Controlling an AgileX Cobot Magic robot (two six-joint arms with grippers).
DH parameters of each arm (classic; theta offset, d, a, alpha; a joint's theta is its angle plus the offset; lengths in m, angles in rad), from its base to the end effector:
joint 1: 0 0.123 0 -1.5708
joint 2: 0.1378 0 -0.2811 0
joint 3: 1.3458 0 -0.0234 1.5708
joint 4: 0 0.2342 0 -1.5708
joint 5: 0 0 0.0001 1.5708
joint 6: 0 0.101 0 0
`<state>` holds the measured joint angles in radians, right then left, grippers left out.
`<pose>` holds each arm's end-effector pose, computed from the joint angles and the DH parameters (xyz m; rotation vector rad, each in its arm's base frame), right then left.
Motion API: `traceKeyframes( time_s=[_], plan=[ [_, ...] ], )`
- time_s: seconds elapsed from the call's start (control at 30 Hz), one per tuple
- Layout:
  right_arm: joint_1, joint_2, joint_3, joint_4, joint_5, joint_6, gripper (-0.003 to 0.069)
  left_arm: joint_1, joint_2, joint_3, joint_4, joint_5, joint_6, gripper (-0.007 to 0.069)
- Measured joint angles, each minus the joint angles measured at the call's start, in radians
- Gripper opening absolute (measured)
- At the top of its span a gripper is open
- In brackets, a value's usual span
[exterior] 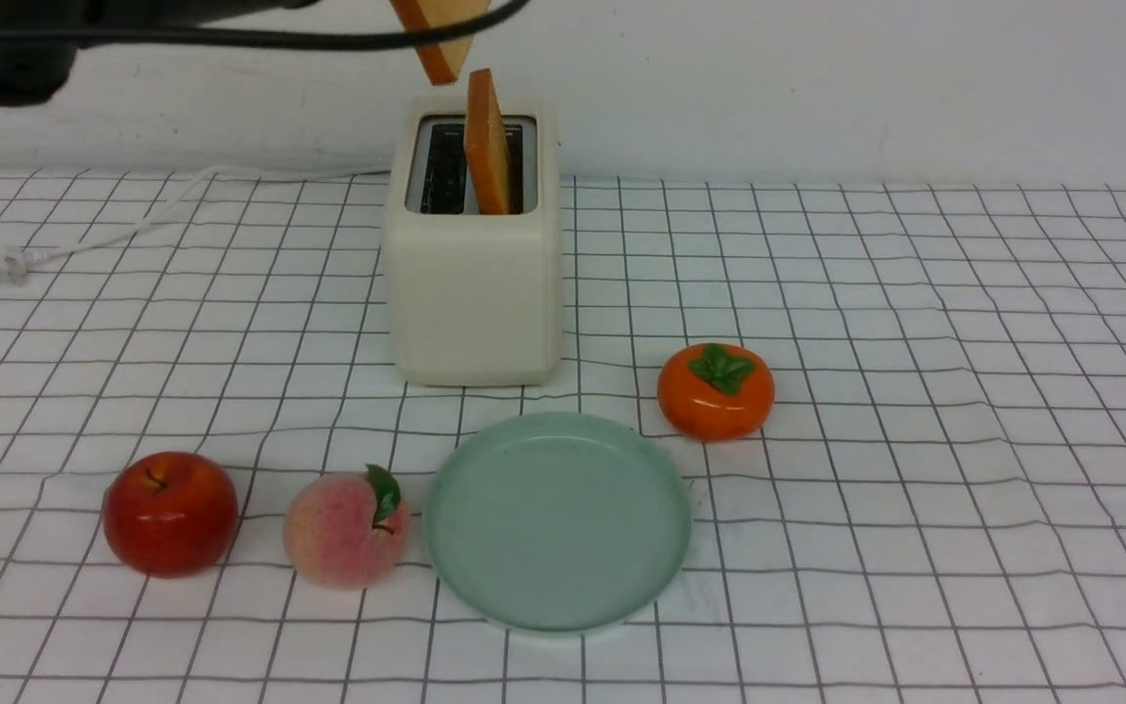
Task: Take toasted bread from bread machine on white checkered table place on plate.
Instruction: 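Place the slice of bread on the plate with the left gripper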
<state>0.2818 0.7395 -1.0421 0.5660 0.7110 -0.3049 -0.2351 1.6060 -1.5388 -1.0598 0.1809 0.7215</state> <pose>0.1054 0.0673 0.4273 -0.3833 1.7980 0.6235 0.3674 -0.1044 0.4210 0.0425 1.6685 -0.5602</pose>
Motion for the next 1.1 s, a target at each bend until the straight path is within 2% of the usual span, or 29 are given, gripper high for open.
traceKeyframes(
  time_s=[0.07, 0.17, 0.23, 0.27, 0.33, 0.37, 0.43, 0.5, 0.63, 0.73, 0.93, 1.1],
  plan=[
    [0.0, 0.0, 0.0, 0.0, 0.0, 0.0, 0.0097, 0.0, -0.028, 0.0, 0.001, 0.023, 0.006, 0.0091],
    [0.0, -0.001, 0.0, 0.0, 0.0, 0.0, 0.0096, 0.001, -0.111, 0.0, 0.017, 0.148, 0.008, 0.0091],
    [0.0, -0.006, 0.0, -0.001, 0.005, 0.0, 0.0096, 0.002, -0.148, 0.0, 0.044, 0.287, -0.031, 0.0091],
    [0.0, -0.007, 0.0, -0.001, 0.007, 0.0, 0.0096, 0.002, -0.151, -0.001, 0.054, 0.302, -0.045, 0.0091],
    [0.0, -0.024, 0.0, -0.013, 0.03, 0.0, 0.0096, 0.002, -0.171, -0.003, 0.114, 0.522, -0.156, 0.0091],
    [0.0, -0.028, 0.0, -0.02, 0.044, 0.0, 0.0096, 0.002, -0.171, -0.004, 0.127, 0.564, -0.179, 0.0091],
    [0.0, -0.061, 0.0, -0.056, 0.102, 0.0, 0.0096, -0.02, -0.148, 0.005, 0.203, 0.806, -0.299, 0.0091],
    [0.0, -0.09, 0.0, -0.081, 0.151, 0.0, 0.0096, -0.047, -0.117, 0.045, 0.232, 0.898, -0.333, 0.0091],
    [0.0, -0.123, 0.0, -0.111, 0.244, 0.005, 0.0095, -0.105, -0.047, 0.13, 0.253, 0.872, -0.335, 0.0091],
    [0.0, -0.154, -0.001, -0.138, 0.341, 0.039, 0.0086, -0.136, 0.051, 0.185, 0.268, 0.756, -0.332, 0.0091],
    [0.0, -0.201, -0.003, -0.225, 0.538, 0.146, -0.0015, -0.133, 0.168, 0.191, 0.268, 0.62, -0.343, 0.0091],
    [0.0, -0.233, -0.005, -0.246, 0.556, 0.181, -0.002, -0.133, 0.223, 0.191, 0.263, 0.594, -0.344, 0.0091]
  ],
)
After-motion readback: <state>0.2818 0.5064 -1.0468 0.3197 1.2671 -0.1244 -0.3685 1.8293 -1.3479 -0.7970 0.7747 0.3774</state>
